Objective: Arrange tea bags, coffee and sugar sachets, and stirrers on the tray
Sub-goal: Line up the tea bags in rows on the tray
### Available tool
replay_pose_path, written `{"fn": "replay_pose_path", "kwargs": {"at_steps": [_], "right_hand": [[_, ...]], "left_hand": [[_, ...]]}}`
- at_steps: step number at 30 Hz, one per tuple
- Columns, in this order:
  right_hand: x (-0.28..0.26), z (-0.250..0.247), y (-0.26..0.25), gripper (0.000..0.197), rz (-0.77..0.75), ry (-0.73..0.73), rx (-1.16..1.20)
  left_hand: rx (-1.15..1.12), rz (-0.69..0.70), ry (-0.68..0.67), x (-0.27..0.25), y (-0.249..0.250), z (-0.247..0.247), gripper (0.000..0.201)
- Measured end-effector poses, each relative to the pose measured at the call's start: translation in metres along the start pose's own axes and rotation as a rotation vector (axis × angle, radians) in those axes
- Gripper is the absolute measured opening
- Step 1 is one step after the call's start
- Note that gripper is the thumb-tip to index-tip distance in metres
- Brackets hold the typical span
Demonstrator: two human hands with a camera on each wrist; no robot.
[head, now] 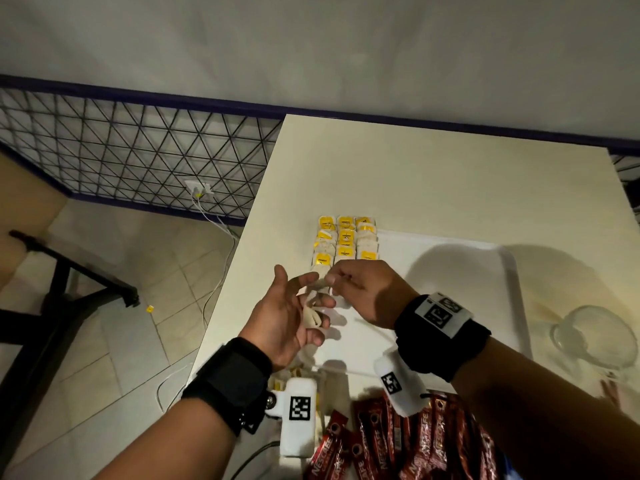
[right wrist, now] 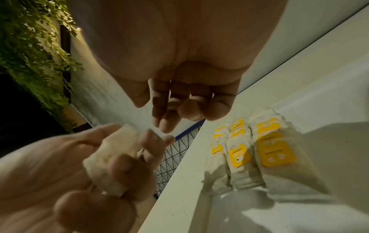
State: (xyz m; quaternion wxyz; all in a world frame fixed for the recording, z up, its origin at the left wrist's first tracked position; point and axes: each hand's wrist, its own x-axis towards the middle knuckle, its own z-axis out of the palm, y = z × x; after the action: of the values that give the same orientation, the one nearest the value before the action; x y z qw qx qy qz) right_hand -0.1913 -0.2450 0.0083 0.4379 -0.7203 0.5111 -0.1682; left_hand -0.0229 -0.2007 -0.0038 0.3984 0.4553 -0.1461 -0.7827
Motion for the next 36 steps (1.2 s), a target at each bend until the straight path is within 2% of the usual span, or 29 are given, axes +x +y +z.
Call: {"fn": "replay_pose_path", "kwargs": {"at_steps": [4,7,9,11,14,16,18,19,21,25,27,29,33,36], "right_hand": [[-0.004,0.005,-0.010,0.031,0.098,-0.019,-0.078],[-0.006,0.000,-0.014,0.018,0.087,-0.048,-0.115],[-0.007,-0.005,-0.017,0.008,0.027,-0.065,-0.146],[-0.007,-0.011,-0.018,0.008,-0.018,-0.060,-0.117],[-0.009,-0.019,-0.023,0.010,-0.069,-0.076,-0.124],[-0.009,-0.021,-0.026,0.007,-0.103,-0.062,-0.160],[-0.008,-0.020,-0.028,0.004,-0.113,-0.052,-0.163],[-0.006,-0.018,-0.028,0.006,-0.118,-0.061,-0.173],[-0.002,-0.015,-0.027,0.009,-0.125,-0.091,-0.217],[0.007,-0.015,-0.018,0.009,-0.090,-0.063,-0.258],[0.011,-0.013,-0.010,0.009,-0.044,-0.064,-0.278],[0.014,-0.008,-0.002,0.010,-0.011,-0.081,-0.309],[0.019,-0.002,0.014,0.011,0.085,-0.201,-0.390],[0.025,0.001,0.026,0.013,0.141,-0.292,-0.448]], "left_hand": [[0.228,0.142,0.049,-0.001,-0.003,0.010,0.066],[0.386,0.201,0.075,-0.003,-0.006,0.010,0.062],[0.353,0.218,0.067,-0.006,-0.006,0.010,0.047],[0.398,0.242,0.044,-0.008,-0.006,0.006,0.048],[0.731,0.344,0.070,-0.010,-0.006,-0.002,0.013],[0.830,0.384,0.141,-0.006,-0.006,-0.009,0.031],[0.813,0.406,0.154,-0.003,-0.005,-0.010,0.041],[0.815,0.393,0.144,-0.002,-0.005,-0.010,0.044],[0.864,0.342,0.165,0.003,-0.004,-0.011,0.039],[0.990,0.297,0.172,0.015,0.002,-0.013,0.049],[1.108,0.260,0.196,0.019,0.005,-0.017,0.025],[1.179,0.238,0.239,0.022,0.008,-0.025,0.016],[1.446,0.166,0.402,0.027,0.011,-0.035,0.027],[1.519,0.094,0.437,0.032,0.010,-0.038,0.029]]}}
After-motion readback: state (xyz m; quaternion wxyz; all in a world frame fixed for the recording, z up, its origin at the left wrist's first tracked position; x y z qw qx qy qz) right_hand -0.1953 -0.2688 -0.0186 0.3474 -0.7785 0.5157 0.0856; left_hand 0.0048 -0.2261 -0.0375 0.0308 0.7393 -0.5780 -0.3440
